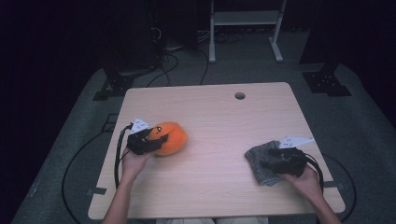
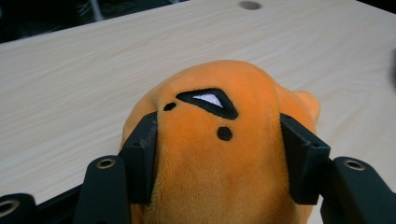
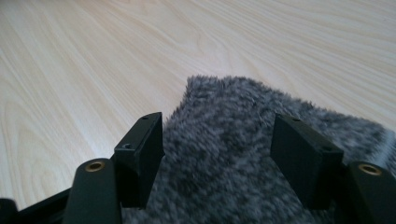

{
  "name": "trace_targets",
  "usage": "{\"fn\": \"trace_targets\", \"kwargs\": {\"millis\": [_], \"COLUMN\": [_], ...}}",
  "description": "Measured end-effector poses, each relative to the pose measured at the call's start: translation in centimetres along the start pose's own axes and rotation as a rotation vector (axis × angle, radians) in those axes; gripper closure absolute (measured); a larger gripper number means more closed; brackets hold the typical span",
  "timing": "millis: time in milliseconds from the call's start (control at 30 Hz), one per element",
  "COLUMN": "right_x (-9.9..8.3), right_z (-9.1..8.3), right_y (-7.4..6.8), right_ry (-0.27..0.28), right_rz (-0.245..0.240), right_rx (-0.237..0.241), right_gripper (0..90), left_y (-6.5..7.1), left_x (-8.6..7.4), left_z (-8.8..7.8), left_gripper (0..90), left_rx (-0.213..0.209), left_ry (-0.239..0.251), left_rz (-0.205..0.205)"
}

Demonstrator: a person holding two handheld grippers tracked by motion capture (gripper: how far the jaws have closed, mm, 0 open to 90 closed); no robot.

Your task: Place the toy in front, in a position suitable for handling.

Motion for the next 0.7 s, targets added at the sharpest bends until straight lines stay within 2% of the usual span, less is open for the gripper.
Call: {"fn": "trace_targets", "kwargs": {"millis": [33,67,167,200,233,267,400,433,467,500,533,567,633,667,700], "right_x": [0.0,0.5,1.0,1.2,1.2,1.2,0.6,0.5,0.5,0.1,0.0,-0.1,-0.4,-0.6,-0.6], "right_z": [0.0,0.5,1.1,1.4,1.6,2.0,3.1,3.2,3.2,3.4,3.5,3.5,3.5,3.4,3.4], "right_y": [0.0,-0.1,-0.2,-0.1,0.0,0.3,0.9,1.0,1.0,1.1,1.1,1.2,1.0,0.9,0.9], "right_ry": [0.000,-0.002,-0.025,-0.037,-0.042,-0.055,-0.123,-0.133,-0.133,-0.155,-0.160,-0.157,-0.136,-0.125,-0.125], "right_rz": [0.000,0.002,-0.017,-0.018,-0.013,-0.006,0.012,0.011,0.011,0.028,0.034,0.029,-0.004,-0.007,-0.007], "right_rx": [0.000,0.016,0.012,0.013,0.017,0.021,-0.001,-0.006,-0.006,-0.023,-0.026,-0.035,-0.064,-0.067,-0.067], "right_gripper": [33.1,33.4,33.8,34.6,35.2,35.3,38.1,39.0,39.0,42.4,43.6,44.9,49.7,56.1,56.1], "left_y": [0.0,1.9,4.7,5.5,5.5,7.8,11.3,12.7,12.7,13.2,14.1,14.6,15.0,15.2,15.2], "left_x": [0.0,0.3,0.8,0.8,0.8,0.9,0.8,0.7,0.7,0.5,0.2,0.1,0.0,-0.1,-0.1], "left_z": [0.0,-0.2,-0.5,-0.5,-0.5,-0.6,-0.6,-0.6,-0.6,-0.6,-0.5,-0.6,-0.7,-0.8,-0.8], "left_gripper": [39.6,39.6,39.5,39.5,39.5,39.5,39.2,38.9,38.4,37.8,36.8,35.2,27.9,21.2,15.2], "left_rx": [0.000,-0.038,-0.103,-0.120,-0.120,-0.155,-0.210,-0.236,-0.236,-0.244,-0.252,-0.236,-0.231,-0.245,-0.245], "left_ry": [0.000,0.018,0.056,0.060,0.060,0.070,0.077,0.079,0.079,0.078,0.068,0.075,0.064,0.045,0.045], "left_rz": [0.000,0.008,0.008,0.015,0.015,0.037,0.071,0.073,0.073,0.082,0.108,0.117,0.130,0.132,0.132]}}
Point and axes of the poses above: each handheld gripper's, and its own axes: z roughly forward along the jaws, x roughly out of its top, y roughly to its right, the point moved 8 cm from there along z, roughly forward along the jaws, and after that the axes turned 12 degrees about x, right-handed, at the moved point
